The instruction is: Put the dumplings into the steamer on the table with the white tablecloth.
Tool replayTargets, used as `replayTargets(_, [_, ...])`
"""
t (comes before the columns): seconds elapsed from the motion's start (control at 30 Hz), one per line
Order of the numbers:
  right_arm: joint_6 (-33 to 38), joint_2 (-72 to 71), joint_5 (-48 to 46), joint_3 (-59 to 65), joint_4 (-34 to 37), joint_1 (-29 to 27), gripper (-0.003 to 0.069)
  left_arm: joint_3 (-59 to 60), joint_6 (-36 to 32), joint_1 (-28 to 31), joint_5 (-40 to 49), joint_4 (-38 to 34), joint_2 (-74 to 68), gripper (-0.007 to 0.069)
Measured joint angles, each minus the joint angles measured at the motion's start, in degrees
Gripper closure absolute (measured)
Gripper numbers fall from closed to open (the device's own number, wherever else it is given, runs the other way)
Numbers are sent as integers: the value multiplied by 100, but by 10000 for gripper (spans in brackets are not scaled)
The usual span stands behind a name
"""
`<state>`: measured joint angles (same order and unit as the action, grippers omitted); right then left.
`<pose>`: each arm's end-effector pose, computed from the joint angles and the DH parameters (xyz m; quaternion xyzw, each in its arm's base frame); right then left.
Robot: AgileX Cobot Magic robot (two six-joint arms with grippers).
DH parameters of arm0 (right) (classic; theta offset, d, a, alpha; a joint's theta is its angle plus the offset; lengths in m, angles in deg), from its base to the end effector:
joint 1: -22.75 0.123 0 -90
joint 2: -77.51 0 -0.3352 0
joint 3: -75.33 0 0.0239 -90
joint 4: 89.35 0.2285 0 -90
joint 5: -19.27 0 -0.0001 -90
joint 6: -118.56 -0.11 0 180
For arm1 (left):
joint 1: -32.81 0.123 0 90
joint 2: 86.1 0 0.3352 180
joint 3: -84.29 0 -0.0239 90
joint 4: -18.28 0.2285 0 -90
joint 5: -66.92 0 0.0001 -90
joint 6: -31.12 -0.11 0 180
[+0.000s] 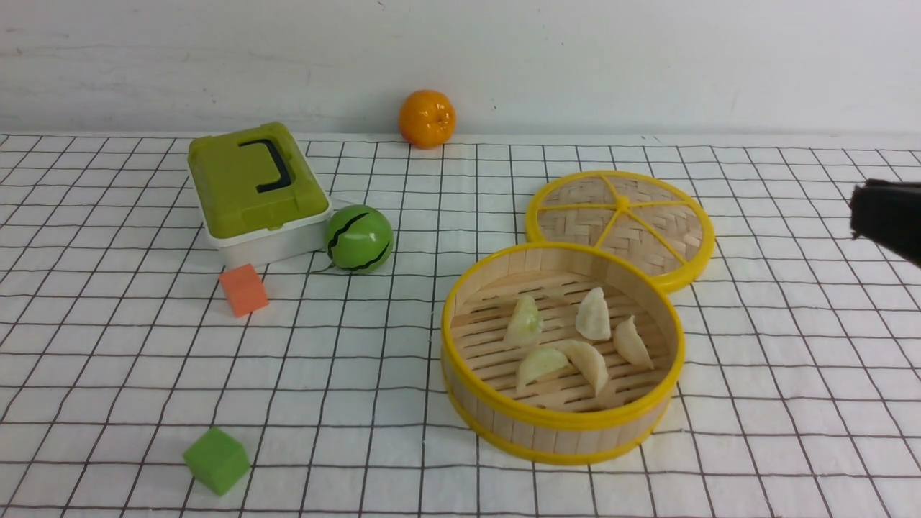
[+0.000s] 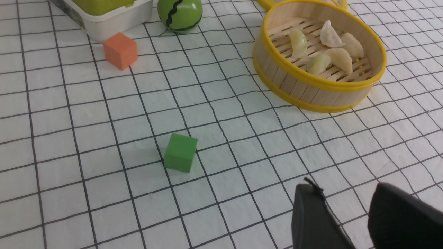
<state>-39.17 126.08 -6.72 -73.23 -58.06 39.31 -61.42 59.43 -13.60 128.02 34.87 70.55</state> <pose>0.0921 0.0536 0.4140 -0.1401 0.7660 0.2111 0.5908 -0.0030 0.0431 0.3488 0.1296 0.8416 -0.1913 0.4882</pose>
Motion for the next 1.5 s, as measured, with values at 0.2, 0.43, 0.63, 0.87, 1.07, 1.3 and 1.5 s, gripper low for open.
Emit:
replayTargets(0.2, [55,-488,24,1,0,0,655,0,0,0,17,0,0,384])
replayTargets(0.43, [55,-545,4,1,0,0,653,0,4,0,17,0,0,384])
replayTargets(0.63, [55,-545,-39,1,0,0,647,0,4,0,17,0,0,384])
replayTargets(0.87, [55,-545,27,1,-250,0,640,0,4,0,17,0,0,384])
replayTargets(1.07, [55,-1053,354,752,-796,0,682,0,4,0,17,0,0,384])
replayTargets(1.3, [-1180,-2612,1080,2296,-2368,-509,683,0,4,0,17,0,0,384])
replayTargets(1.5, [-2580,-3593,1187,3457,-3371,-1378,683,0,4,0,17,0,0,384])
